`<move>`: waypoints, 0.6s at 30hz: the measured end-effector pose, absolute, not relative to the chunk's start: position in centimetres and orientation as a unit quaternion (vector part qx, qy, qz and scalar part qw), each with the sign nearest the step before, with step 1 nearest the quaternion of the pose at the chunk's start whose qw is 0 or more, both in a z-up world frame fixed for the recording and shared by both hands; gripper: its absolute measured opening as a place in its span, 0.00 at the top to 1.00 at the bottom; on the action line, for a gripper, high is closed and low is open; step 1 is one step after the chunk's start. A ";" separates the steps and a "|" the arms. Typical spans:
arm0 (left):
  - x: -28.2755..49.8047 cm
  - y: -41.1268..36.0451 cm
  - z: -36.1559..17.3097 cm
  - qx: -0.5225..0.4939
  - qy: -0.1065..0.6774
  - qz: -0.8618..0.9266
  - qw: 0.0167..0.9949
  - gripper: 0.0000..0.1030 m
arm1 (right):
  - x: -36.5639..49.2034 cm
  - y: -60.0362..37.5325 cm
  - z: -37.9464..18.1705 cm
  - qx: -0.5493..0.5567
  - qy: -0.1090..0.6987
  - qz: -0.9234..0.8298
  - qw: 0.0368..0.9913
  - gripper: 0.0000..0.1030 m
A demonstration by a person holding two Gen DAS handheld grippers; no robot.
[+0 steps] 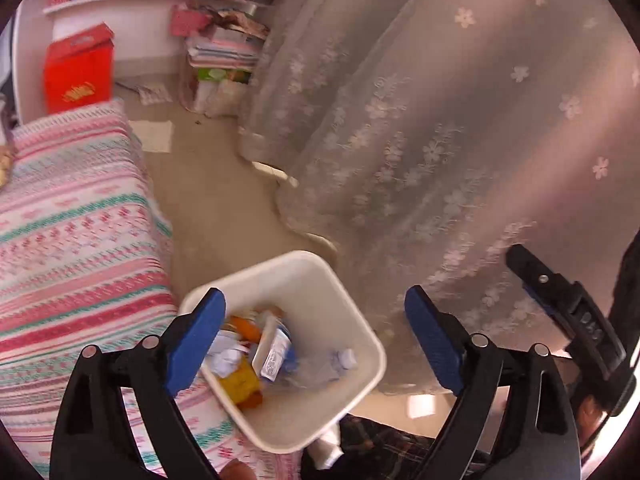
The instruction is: Collect trash
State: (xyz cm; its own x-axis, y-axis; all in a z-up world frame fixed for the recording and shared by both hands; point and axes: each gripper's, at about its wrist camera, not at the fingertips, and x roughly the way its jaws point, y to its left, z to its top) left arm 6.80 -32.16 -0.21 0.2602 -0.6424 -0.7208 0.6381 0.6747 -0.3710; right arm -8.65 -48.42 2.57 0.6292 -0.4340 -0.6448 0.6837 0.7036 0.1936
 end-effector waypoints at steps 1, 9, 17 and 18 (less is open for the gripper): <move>6.8 -31.8 0.4 0.020 0.435 -0.371 0.821 0.10 | -8.3 -47.9 2.6 0.214 0.291 -0.313 0.879 0.07; 5.5 -25.1 3.8 0.090 0.300 -0.195 0.929 0.07 | -4.5 -40.6 2.0 0.178 0.280 -0.252 0.909 0.07; 6.1 -16.4 3.2 0.053 0.314 -0.136 0.938 0.07 | -1.7 -33.4 1.6 0.131 0.260 -0.212 0.933 0.07; 6.2 -15.5 2.9 0.051 0.315 -0.130 0.939 0.07 | -1.4 -32.6 1.5 0.128 0.260 -0.205 0.935 0.07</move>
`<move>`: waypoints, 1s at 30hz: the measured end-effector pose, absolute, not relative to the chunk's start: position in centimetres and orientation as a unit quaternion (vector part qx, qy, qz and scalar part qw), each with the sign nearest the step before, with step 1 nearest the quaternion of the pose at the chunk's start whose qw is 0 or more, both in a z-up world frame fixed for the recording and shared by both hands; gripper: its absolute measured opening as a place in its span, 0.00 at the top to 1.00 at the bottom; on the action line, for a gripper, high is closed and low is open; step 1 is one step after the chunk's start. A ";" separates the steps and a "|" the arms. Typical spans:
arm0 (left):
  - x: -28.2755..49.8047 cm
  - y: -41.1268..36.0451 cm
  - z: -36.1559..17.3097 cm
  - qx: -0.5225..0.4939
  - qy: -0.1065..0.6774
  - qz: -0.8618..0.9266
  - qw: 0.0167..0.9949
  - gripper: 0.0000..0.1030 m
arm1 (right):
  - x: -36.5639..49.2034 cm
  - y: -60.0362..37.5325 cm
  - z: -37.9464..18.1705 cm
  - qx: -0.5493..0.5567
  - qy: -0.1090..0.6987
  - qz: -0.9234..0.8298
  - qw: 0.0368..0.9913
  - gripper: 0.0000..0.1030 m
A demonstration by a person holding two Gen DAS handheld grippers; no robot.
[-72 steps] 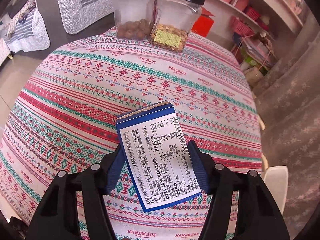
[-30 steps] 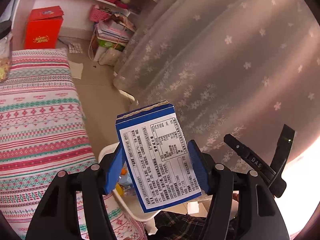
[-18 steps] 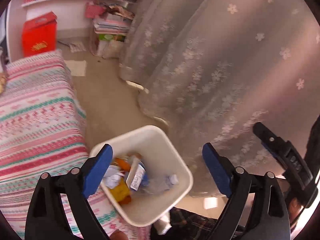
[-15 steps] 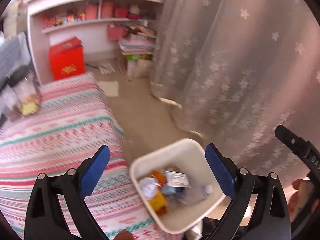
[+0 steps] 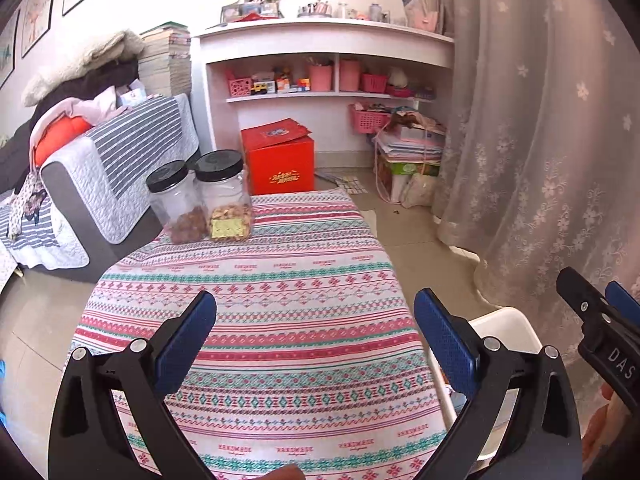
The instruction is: Collect trash
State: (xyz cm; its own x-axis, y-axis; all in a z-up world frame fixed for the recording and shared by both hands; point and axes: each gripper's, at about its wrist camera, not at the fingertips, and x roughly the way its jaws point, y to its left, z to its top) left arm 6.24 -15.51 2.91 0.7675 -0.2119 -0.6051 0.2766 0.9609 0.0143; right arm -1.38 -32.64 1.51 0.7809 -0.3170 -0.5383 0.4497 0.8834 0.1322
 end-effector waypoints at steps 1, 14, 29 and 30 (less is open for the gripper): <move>6.3 -14.7 2.6 0.049 0.315 -0.124 0.940 0.07 | -1.1 -31.8 1.4 0.122 0.260 -0.200 0.937 0.07; 7.7 -6.9 1.0 0.011 0.319 -0.075 0.945 0.07 | 3.2 -25.3 0.3 0.097 0.282 -0.167 0.940 0.07; 7.5 -5.0 1.7 -0.002 0.322 -0.043 0.946 0.07 | 4.0 -23.3 0.2 0.074 0.274 -0.158 0.946 0.07; 7.6 -5.0 1.7 -0.003 0.324 -0.045 0.945 0.07 | 4.0 -23.3 0.2 0.074 0.273 -0.156 0.946 0.07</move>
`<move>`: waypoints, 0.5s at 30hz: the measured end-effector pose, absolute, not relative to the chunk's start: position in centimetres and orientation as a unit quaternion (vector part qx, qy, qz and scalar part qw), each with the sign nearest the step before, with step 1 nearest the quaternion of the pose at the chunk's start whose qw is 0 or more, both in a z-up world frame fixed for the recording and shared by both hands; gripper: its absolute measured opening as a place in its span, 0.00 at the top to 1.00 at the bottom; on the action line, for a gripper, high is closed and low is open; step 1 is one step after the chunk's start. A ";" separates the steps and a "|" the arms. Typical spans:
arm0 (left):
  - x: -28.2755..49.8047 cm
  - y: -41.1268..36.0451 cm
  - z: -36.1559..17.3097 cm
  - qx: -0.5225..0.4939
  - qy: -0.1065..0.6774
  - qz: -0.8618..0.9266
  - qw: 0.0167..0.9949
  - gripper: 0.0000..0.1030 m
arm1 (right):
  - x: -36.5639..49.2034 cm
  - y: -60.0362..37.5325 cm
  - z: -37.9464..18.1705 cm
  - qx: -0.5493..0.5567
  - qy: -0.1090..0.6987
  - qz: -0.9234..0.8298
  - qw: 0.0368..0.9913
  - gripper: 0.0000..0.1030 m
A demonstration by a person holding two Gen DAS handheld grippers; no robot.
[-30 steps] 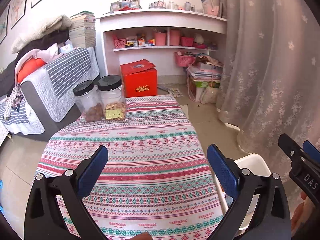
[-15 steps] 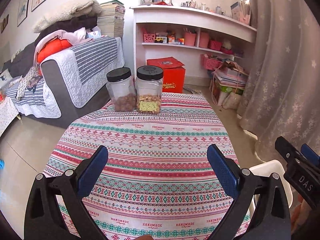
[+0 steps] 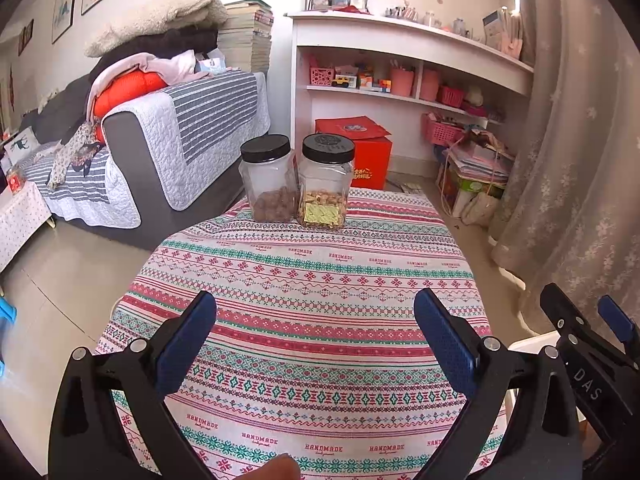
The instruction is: Collect trash
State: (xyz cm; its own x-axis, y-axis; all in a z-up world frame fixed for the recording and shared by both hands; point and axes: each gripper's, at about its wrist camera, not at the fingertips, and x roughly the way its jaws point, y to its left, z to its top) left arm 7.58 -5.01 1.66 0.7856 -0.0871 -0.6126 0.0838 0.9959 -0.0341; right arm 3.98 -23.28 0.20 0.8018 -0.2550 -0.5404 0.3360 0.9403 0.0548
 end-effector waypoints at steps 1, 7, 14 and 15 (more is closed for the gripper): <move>7.7 -5.0 1.6 -0.004 0.326 -0.046 0.944 0.07 | 4.0 -23.3 0.2 0.075 0.273 -0.154 0.947 0.07; 8.1 -4.9 1.2 -0.012 0.339 -0.044 0.940 0.07 | 3.9 -23.0 0.2 0.073 0.272 -0.145 0.949 0.07; 8.1 -4.6 1.1 -0.016 0.343 -0.037 0.938 0.07 | 3.8 -22.8 0.3 0.066 0.268 -0.142 0.951 0.07; 8.1 -4.5 1.2 -0.016 0.343 -0.037 0.938 0.07 | 3.7 -22.8 0.3 0.066 0.268 -0.142 0.951 0.07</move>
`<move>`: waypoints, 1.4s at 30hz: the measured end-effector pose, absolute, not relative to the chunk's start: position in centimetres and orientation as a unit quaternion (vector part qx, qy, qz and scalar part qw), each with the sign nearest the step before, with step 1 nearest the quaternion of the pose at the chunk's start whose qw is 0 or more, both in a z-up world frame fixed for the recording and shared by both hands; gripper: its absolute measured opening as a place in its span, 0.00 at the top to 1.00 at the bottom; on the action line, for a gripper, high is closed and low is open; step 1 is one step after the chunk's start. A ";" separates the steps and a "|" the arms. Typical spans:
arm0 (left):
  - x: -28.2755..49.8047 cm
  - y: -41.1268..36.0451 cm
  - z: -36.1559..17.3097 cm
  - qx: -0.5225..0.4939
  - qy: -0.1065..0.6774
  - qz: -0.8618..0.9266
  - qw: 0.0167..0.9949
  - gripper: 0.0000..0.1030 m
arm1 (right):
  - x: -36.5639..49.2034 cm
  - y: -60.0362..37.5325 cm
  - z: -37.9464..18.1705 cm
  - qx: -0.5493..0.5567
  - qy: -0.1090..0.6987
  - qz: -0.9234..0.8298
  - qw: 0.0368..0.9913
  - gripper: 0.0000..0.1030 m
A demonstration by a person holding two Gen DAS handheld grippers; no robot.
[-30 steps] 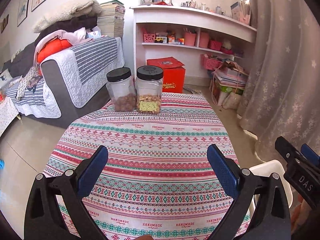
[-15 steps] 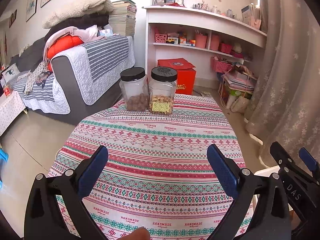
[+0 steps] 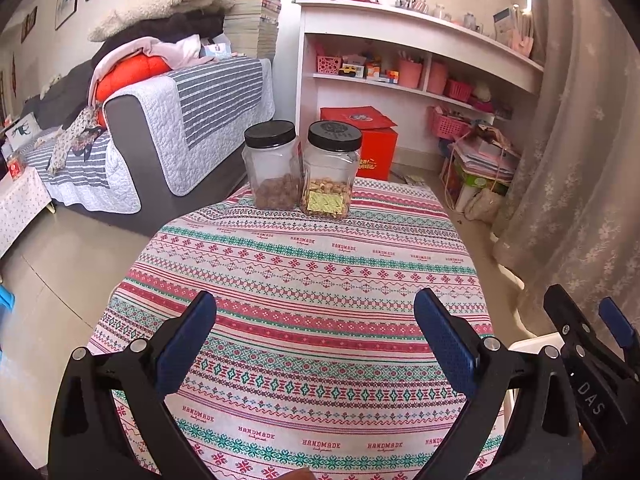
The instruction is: Collect trash
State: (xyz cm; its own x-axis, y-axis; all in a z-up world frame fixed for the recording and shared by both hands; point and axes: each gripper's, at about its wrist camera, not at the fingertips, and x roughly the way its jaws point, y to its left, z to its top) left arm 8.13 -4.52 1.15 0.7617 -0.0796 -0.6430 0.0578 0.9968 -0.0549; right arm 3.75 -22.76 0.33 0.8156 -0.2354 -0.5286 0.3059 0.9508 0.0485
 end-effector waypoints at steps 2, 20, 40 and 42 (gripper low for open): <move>8.2 -4.5 1.1 -0.014 0.344 -0.035 0.938 0.07 | 3.8 -22.8 0.3 0.068 0.268 -0.142 0.950 0.07; 8.2 -4.0 1.1 -0.015 0.344 -0.034 0.938 0.07 | 3.8 -23.0 0.1 0.068 0.274 -0.131 0.951 0.07; 8.4 -3.7 0.8 -0.013 0.341 -0.036 0.939 0.08 | 4.1 -22.7 -0.1 0.068 0.278 -0.128 0.950 0.07; 8.2 -3.9 0.9 -0.009 0.335 -0.042 0.941 0.13 | 4.1 -22.7 -0.1 0.068 0.278 -0.127 0.950 0.07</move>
